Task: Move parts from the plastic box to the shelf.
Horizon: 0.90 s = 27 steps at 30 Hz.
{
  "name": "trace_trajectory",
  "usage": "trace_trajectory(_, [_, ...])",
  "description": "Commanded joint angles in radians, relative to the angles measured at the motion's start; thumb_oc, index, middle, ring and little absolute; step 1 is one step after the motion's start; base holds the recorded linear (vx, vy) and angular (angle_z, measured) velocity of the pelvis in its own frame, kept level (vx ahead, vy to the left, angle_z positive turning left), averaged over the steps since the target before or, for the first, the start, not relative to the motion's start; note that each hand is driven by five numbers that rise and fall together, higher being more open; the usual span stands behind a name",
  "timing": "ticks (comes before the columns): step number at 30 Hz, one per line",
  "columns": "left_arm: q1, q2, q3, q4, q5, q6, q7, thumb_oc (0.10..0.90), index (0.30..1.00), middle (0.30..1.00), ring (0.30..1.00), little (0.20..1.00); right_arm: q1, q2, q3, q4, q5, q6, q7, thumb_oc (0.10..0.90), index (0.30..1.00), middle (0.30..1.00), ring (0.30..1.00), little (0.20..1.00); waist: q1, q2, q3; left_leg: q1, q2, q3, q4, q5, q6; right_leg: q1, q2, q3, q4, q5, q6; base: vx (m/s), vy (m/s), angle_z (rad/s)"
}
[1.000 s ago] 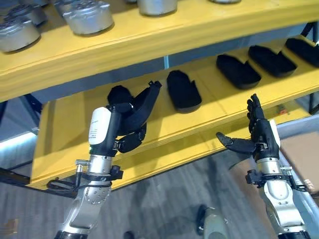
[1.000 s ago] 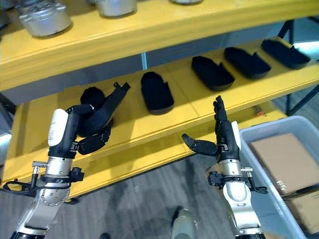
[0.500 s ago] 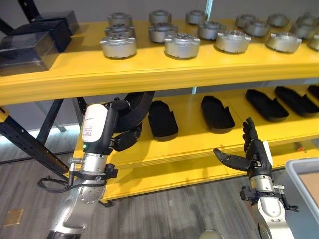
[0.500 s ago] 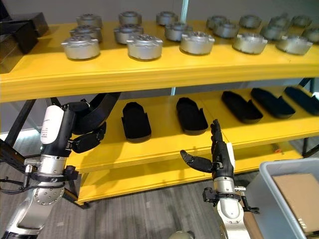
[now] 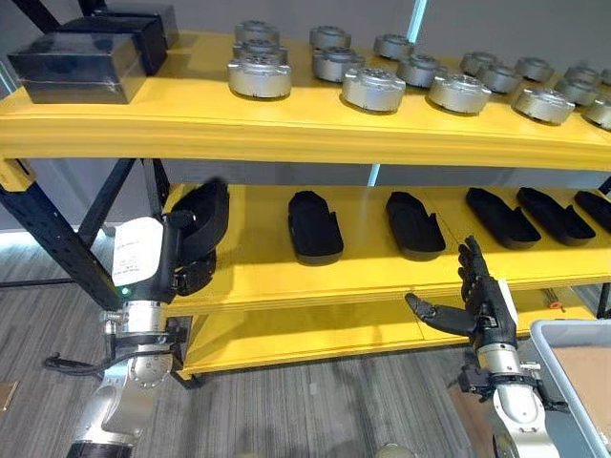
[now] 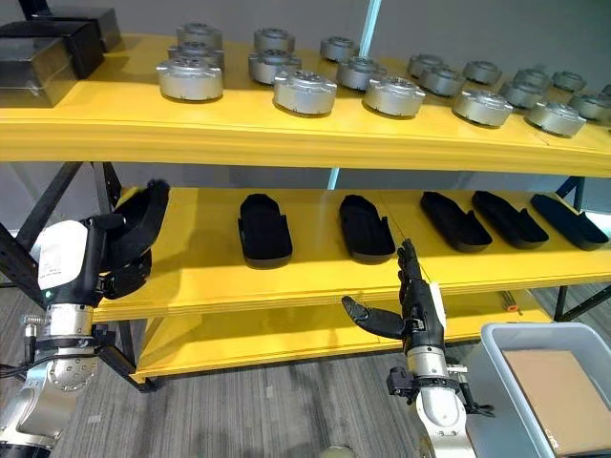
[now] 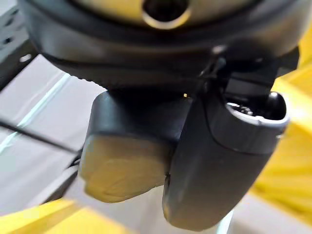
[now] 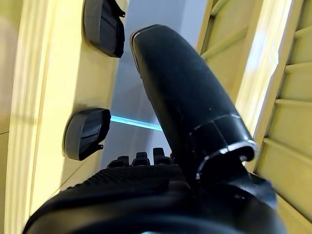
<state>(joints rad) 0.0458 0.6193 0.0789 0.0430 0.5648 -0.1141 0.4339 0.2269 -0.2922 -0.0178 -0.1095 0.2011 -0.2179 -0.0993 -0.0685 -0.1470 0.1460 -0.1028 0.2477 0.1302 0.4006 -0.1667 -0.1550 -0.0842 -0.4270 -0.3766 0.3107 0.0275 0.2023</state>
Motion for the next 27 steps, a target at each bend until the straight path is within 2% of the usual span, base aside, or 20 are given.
trace_trajectory(1, [-0.215, 0.078, 0.023, -0.039, 0.046, -0.012, 0.119, 0.4, 0.3, 0.3, 0.3, 0.3, -0.12, -0.045, -0.056, -0.109, 0.038, -0.094, -0.003, 0.9, 1.0, 1.0, 1.0, 1.0, -0.002, 0.014, 0.011, 0.012, -0.008, -0.007, -0.041, 0.012, 0.055, 0.023, -0.008, 0.033, 0.141, -0.077, 0.018, -0.06, 0.005, 0.03])
trace_trajectory(4, [-0.274, 0.1, -0.013, 0.02, 0.07, 0.009, 0.123, 0.4, 0.3, 0.3, 0.3, 0.3, -0.133, -0.053, -0.04, -0.109, 0.039, -0.093, 0.001, 0.9, 1.0, 1.0, 1.0, 1.0, -0.007, 0.017, 0.024, -0.016, -0.01, -0.015, -0.014, 0.008, 0.053, 0.003, -0.01, 0.04, 0.157, -0.091, 0.014, -0.07, 0.009, 0.05])
trace_trajectory(7, [-0.405, 0.124, -0.085, 0.119, 0.093, 0.051, 0.136, 0.4, 0.3, 0.3, 0.3, 0.3, -0.174, -0.074, -0.003, -0.121, 0.058, -0.094, 0.011, 0.9, 1.0, 1.0, 1.0, 1.0, -0.027, 0.037, 0.064, -0.086, -0.003, -0.027, 0.049, 0.003, 0.05, -0.066, -0.023, 0.058, 0.205, -0.115, 0.005, -0.14, 0.032, 0.0])
trace_trajectory(11, [-0.515, 0.143, -0.11, 0.235, 0.094, 0.105, 0.18, 0.4, 0.3, 0.3, 0.3, 0.3, -0.2, -0.096, 0.023, -0.123, 0.067, -0.098, 0.009, 0.9, 1.0, 1.0, 1.0, 1.0, -0.04, 0.044, 0.094, -0.161, 0.012, -0.036, 0.12, -0.005, 0.048, -0.149, -0.028, 0.078, 0.267, -0.141, -0.004, -0.1, 0.007, -0.12])
trace_trajectory(17, [-0.572, 0.183, -0.111, 0.285, 0.094, 0.133, 0.202, 0.4, 0.3, 0.3, 0.3, 0.3, -0.199, -0.115, 0.01, -0.13, 0.071, -0.108, -0.002, 0.9, 1.0, 1.0, 1.0, 1.0, -0.051, 0.046, 0.113, -0.219, 0.028, -0.049, 0.177, -0.018, 0.043, -0.199, -0.017, 0.088, 0.313, -0.174, -0.015, -0.03, -0.012, -0.1])
trace_trajectory(27, [-0.661, 0.282, -0.206, 0.387, 0.162, 0.155, 0.168, 0.4, 0.3, 0.3, 0.3, 0.3, -0.19, -0.136, 0.001, -0.145, 0.084, -0.126, 0.007, 0.9, 1.0, 1.0, 1.0, 1.0, -0.069, 0.048, 0.126, -0.266, 0.039, -0.058, 0.202, -0.02, 0.038, -0.245, -0.001, 0.102, 0.333, -0.188, -0.027, 0.0, 0.0, -0.01])
